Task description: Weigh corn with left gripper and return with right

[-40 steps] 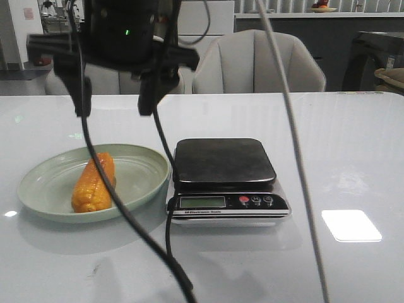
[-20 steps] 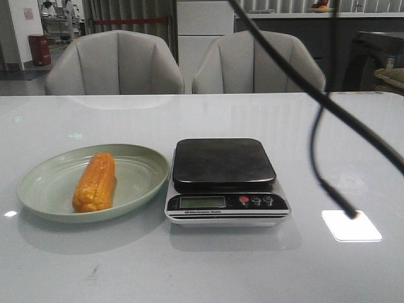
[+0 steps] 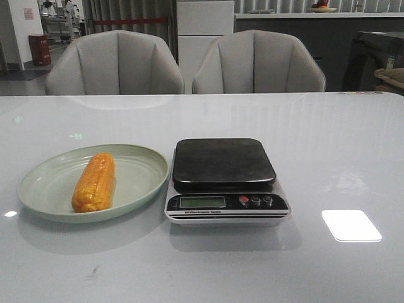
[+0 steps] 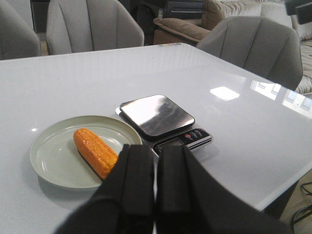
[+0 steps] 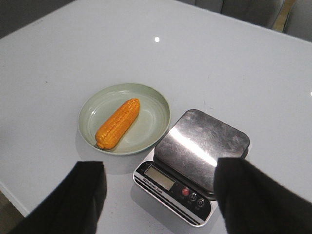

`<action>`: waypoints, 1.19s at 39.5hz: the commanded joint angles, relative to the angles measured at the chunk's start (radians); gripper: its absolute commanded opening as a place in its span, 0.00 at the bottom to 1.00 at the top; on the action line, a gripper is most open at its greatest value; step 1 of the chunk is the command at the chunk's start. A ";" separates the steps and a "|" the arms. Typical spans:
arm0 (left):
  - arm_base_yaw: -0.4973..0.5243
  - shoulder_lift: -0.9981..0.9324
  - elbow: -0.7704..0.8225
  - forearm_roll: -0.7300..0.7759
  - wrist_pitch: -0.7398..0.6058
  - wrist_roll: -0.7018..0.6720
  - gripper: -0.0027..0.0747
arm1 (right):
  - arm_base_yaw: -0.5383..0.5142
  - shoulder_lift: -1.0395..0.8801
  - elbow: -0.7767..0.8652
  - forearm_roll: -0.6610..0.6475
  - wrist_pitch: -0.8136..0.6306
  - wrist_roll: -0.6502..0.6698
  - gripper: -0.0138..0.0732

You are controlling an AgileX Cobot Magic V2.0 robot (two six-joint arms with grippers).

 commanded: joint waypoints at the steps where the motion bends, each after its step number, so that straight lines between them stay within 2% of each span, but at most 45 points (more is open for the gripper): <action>1: 0.002 0.000 -0.024 -0.006 -0.071 0.001 0.18 | -0.004 -0.167 0.096 -0.015 -0.133 -0.011 0.81; 12: 0.002 0.000 -0.024 -0.006 -0.071 0.001 0.18 | -0.004 -0.562 0.434 -0.094 -0.314 -0.011 0.81; 20: 0.002 0.000 -0.024 -0.006 -0.071 0.001 0.18 | -0.004 -0.613 0.603 -0.100 -0.427 -0.011 0.81; 25: 0.002 0.000 -0.024 -0.006 -0.071 0.001 0.18 | -0.004 -0.613 0.642 -0.100 -0.494 -0.011 0.81; 28: 0.002 0.000 -0.024 -0.006 -0.071 0.001 0.18 | -0.004 -0.613 0.648 -0.100 -0.486 -0.011 0.80; 31: 0.002 0.000 -0.024 -0.006 -0.071 0.001 0.18 | -0.004 -0.613 0.649 -0.100 -0.486 -0.011 0.73; 35: 0.002 0.000 -0.024 -0.006 -0.071 0.001 0.18 | -0.004 -0.613 0.650 -0.096 -0.486 -0.005 0.47; 37: 0.002 0.000 -0.024 -0.006 -0.071 0.001 0.18 | -0.004 -0.613 0.650 -0.088 -0.479 0.002 0.30; 41: 0.002 0.000 -0.024 -0.006 -0.071 0.001 0.18 | -0.004 -0.613 0.650 -0.088 -0.473 0.002 0.36; 47: 0.002 0.000 -0.024 -0.006 -0.071 0.001 0.18 | -0.004 -0.613 0.650 -0.088 -0.473 0.002 0.35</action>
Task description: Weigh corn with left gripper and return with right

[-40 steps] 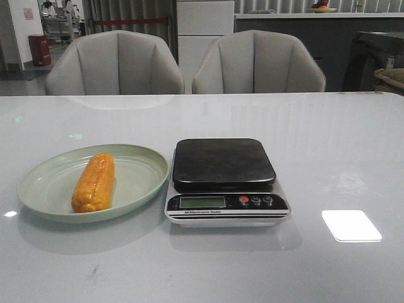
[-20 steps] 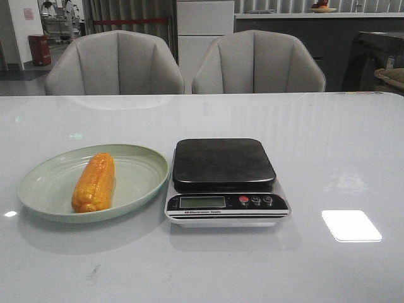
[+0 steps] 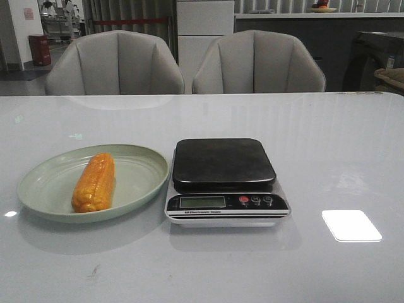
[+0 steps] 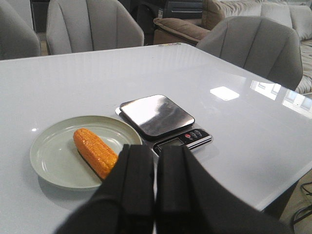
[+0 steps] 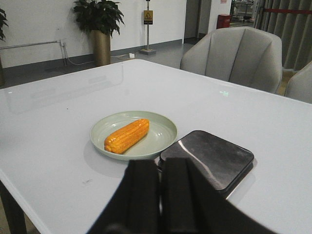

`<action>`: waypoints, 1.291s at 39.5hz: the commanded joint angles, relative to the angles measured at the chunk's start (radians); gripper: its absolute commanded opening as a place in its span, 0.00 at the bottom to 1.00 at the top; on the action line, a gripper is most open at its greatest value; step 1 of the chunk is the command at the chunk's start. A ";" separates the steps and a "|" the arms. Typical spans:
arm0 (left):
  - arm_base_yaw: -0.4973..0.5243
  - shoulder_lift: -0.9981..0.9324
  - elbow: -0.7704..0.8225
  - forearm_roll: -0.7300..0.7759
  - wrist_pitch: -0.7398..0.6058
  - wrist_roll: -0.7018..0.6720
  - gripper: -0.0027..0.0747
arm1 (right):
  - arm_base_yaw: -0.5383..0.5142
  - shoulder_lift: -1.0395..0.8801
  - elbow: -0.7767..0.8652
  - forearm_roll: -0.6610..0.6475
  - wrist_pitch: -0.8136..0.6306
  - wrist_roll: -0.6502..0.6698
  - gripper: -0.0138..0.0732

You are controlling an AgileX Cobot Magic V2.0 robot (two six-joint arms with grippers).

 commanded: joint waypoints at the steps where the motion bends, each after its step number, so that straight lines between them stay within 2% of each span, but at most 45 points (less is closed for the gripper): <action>1: 0.002 0.000 -0.024 -0.006 -0.071 0.001 0.18 | -0.004 0.010 -0.026 -0.006 -0.073 0.000 0.35; 18: 0.015 0.000 -0.004 -0.006 -0.069 0.001 0.18 | -0.004 0.010 -0.026 -0.006 -0.073 0.000 0.35; 21: 0.062 0.000 0.012 0.016 -0.080 0.039 0.18 | -0.004 0.010 -0.026 -0.006 -0.073 0.000 0.35; 26: 0.196 0.000 0.073 0.018 -0.164 0.044 0.18 | -0.004 0.010 -0.026 -0.006 -0.073 0.000 0.35; 35: 0.478 0.000 0.302 0.028 -0.483 0.044 0.18 | -0.004 0.010 -0.026 -0.006 -0.073 0.000 0.35; 39: 0.566 -0.009 0.389 0.026 -0.609 0.042 0.18 | -0.004 0.010 -0.026 -0.006 -0.073 0.000 0.35; 43: 0.630 -0.022 0.435 0.023 -0.647 0.042 0.18 | -0.004 0.010 -0.026 -0.006 -0.073 0.000 0.35; 45: 0.645 -0.022 0.432 0.023 -0.615 0.042 0.18 | -0.004 0.010 -0.026 -0.006 -0.073 0.000 0.35; 51: 0.650 -0.022 0.432 0.023 -0.612 0.042 0.18 | -0.004 0.010 -0.026 -0.006 -0.073 0.000 0.35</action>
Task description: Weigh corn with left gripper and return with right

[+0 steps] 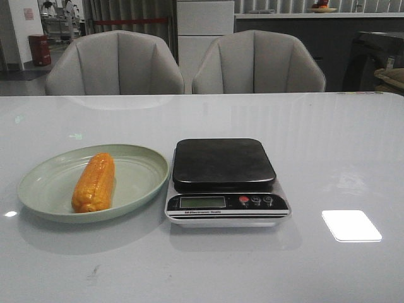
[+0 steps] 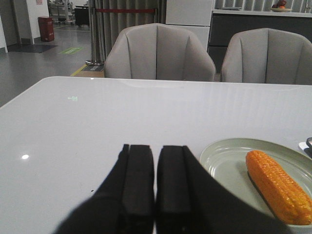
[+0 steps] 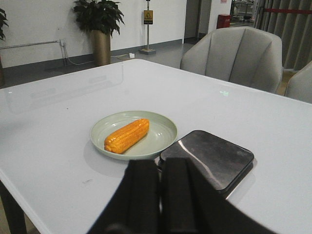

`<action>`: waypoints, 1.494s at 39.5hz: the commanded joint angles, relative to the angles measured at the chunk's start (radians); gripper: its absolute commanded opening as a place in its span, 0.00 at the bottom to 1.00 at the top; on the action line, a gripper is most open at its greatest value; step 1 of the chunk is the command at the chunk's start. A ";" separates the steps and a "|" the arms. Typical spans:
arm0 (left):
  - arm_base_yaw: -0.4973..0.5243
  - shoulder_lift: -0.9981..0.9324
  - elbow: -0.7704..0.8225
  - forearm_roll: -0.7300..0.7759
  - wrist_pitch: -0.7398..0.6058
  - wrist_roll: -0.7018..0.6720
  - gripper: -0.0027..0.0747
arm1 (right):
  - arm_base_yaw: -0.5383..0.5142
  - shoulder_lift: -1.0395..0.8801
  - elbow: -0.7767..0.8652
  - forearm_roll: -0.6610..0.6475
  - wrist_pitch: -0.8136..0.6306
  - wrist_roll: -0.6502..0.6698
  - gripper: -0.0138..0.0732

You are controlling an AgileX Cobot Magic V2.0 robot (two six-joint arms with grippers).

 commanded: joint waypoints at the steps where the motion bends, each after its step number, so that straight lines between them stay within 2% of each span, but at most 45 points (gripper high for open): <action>1: 0.002 -0.022 0.030 -0.001 -0.083 -0.001 0.18 | -0.004 0.010 -0.026 -0.006 -0.073 0.000 0.35; 39: 0.002 -0.022 0.030 -0.001 -0.083 -0.001 0.18 | -0.027 0.010 -0.014 -0.006 -0.075 0.000 0.35; 45: 0.002 -0.022 0.030 -0.001 -0.083 -0.001 0.18 | -0.182 0.010 0.002 0.062 -0.100 -0.002 0.35; 52: 0.002 -0.022 0.030 -0.001 -0.083 -0.001 0.18 | -0.426 0.010 0.054 0.252 -0.199 -0.095 0.35; 59: 0.002 -0.022 0.030 -0.001 -0.083 -0.001 0.18 | -0.573 -0.051 0.130 0.262 -0.258 -0.127 0.35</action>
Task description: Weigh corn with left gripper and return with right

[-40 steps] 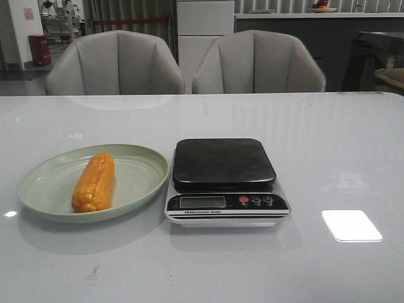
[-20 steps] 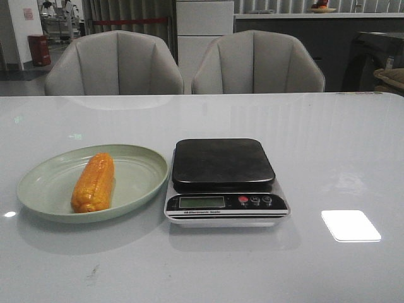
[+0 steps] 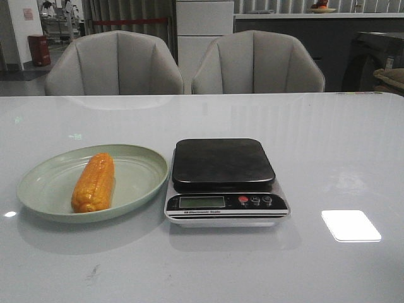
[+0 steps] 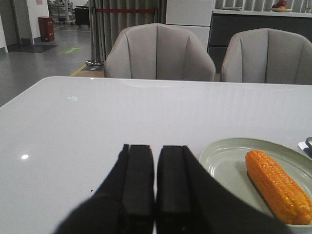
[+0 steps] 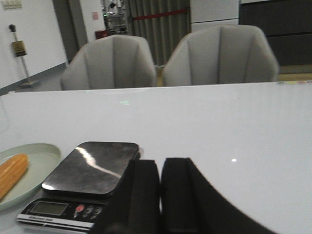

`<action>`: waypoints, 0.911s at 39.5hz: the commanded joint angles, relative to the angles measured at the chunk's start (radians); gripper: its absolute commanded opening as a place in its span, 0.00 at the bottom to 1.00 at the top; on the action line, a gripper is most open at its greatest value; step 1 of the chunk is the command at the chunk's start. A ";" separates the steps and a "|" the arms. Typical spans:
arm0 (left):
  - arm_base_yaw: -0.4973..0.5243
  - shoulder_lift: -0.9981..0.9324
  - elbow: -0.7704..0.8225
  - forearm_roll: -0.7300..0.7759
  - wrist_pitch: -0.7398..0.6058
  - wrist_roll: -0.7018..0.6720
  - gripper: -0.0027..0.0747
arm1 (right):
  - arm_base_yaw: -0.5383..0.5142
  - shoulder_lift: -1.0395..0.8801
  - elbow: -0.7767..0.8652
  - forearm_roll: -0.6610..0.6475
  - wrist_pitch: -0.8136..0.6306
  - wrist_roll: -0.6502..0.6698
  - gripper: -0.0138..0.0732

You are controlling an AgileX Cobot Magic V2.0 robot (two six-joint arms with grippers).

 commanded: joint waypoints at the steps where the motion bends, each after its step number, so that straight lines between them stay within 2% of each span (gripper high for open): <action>1: 0.002 -0.022 0.030 -0.001 -0.083 -0.001 0.18 | -0.053 -0.036 0.007 0.010 -0.101 -0.046 0.35; 9: 0.002 -0.022 0.030 -0.001 -0.083 -0.001 0.18 | -0.070 -0.158 0.060 0.010 -0.017 -0.153 0.35; 20: 0.002 -0.022 0.030 -0.001 -0.083 -0.001 0.18 | -0.070 -0.181 0.060 0.010 0.061 -0.153 0.35; 36: 0.002 -0.022 0.030 -0.001 -0.083 -0.001 0.18 | -0.070 -0.181 0.060 0.010 0.062 -0.153 0.35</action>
